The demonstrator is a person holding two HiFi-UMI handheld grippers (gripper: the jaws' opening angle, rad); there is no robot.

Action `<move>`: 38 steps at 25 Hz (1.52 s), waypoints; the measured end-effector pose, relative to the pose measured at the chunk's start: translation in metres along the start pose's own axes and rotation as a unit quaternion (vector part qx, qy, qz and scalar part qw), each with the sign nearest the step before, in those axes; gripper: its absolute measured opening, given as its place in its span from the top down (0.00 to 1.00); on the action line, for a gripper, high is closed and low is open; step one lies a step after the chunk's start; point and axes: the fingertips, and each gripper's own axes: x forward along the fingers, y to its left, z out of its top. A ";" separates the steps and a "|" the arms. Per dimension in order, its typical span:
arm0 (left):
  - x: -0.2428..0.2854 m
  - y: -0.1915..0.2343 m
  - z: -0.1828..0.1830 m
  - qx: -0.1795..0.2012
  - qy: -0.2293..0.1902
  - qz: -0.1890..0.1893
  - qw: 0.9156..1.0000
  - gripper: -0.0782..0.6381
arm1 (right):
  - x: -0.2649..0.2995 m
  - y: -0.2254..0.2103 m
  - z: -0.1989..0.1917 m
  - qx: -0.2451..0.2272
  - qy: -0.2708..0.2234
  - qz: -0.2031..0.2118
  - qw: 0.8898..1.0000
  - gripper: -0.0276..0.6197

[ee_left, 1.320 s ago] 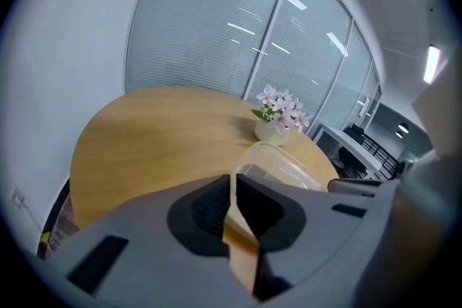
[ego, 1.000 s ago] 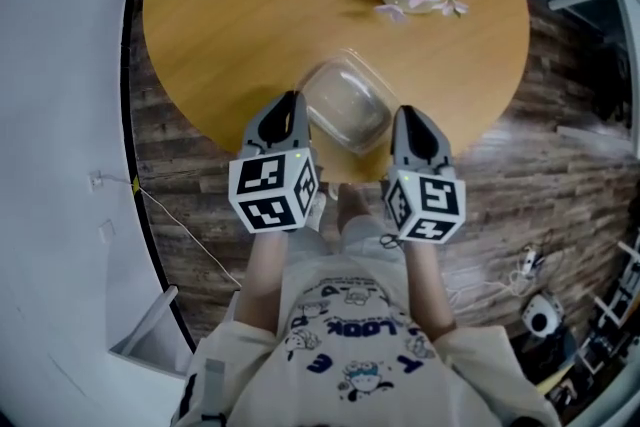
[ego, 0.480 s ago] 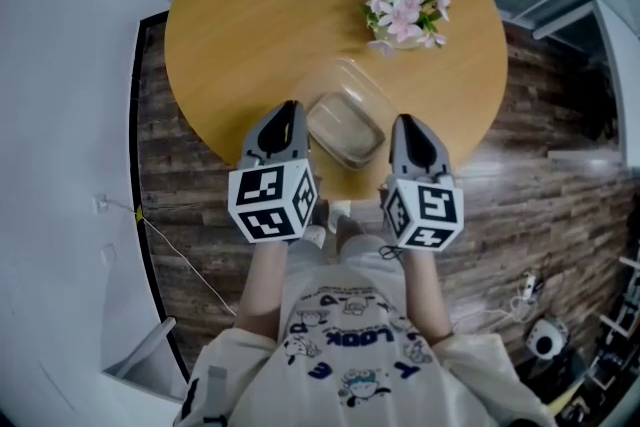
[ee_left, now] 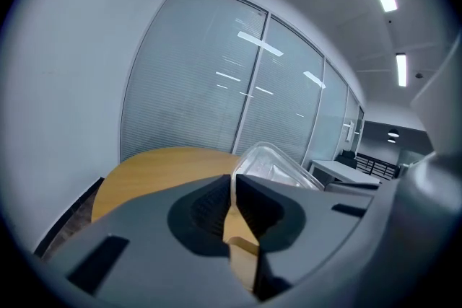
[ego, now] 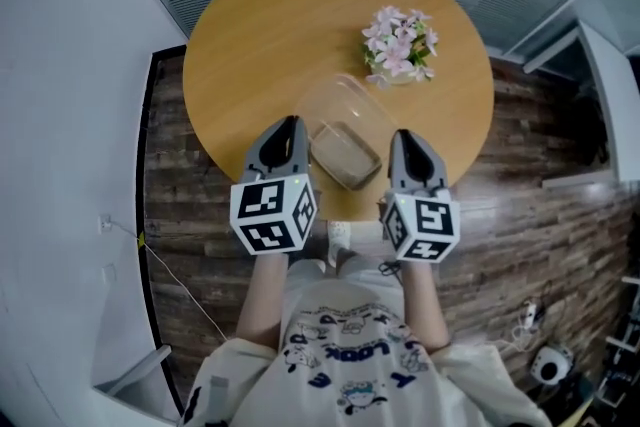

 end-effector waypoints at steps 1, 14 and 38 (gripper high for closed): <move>-0.002 0.000 0.005 0.002 -0.005 0.000 1.000 0.86 | -0.001 0.001 0.005 -0.001 -0.005 0.001 1.000 0.93; -0.032 -0.007 0.064 0.018 -0.074 -0.005 0.997 0.86 | -0.013 0.014 0.075 -0.023 -0.078 0.011 0.997 0.93; -0.065 -0.017 0.109 0.038 -0.133 -0.007 0.990 0.86 | -0.035 0.026 0.125 -0.039 -0.139 0.012 0.989 0.93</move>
